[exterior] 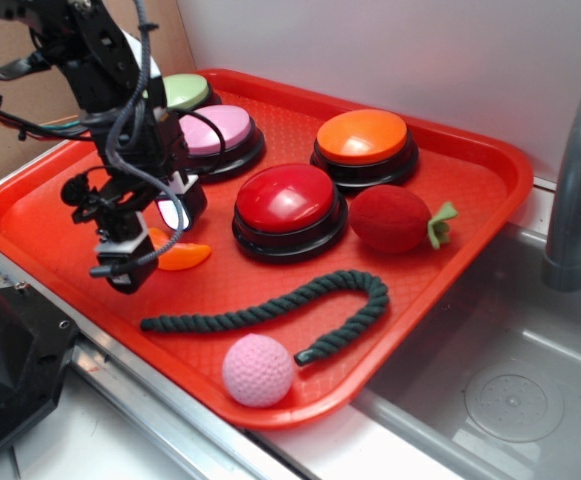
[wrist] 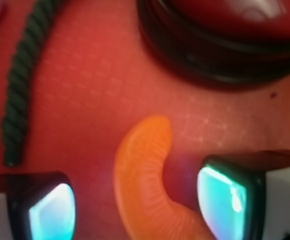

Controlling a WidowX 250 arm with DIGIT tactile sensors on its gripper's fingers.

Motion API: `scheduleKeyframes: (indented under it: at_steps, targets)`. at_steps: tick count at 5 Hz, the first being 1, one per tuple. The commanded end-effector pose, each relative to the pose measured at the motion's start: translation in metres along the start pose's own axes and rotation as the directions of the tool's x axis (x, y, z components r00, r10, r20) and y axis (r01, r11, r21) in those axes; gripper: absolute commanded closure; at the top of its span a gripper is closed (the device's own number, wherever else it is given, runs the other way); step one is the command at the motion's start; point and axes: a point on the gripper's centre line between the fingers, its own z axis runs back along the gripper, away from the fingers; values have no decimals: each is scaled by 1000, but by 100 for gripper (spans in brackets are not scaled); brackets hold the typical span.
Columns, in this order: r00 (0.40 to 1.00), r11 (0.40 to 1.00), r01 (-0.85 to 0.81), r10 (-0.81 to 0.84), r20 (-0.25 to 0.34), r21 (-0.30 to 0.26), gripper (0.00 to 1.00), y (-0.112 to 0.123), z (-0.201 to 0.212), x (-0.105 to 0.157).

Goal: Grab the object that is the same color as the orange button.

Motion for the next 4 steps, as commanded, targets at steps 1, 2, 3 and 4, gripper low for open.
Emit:
scheduleKeyframes:
  at_steps: [1, 2, 3, 4]
  targets:
    - [1000, 999, 3, -3, 12, 37, 100, 2, -4, 4]
    - [1000, 1000, -5, 5, -5, 31, 100, 3, -12, 5]
    - [1000, 1000, -12, 12, -5, 26, 100, 3, -16, 6]
    - [998, 996, -65, 65, 4, 56, 100, 5, -6, 4]
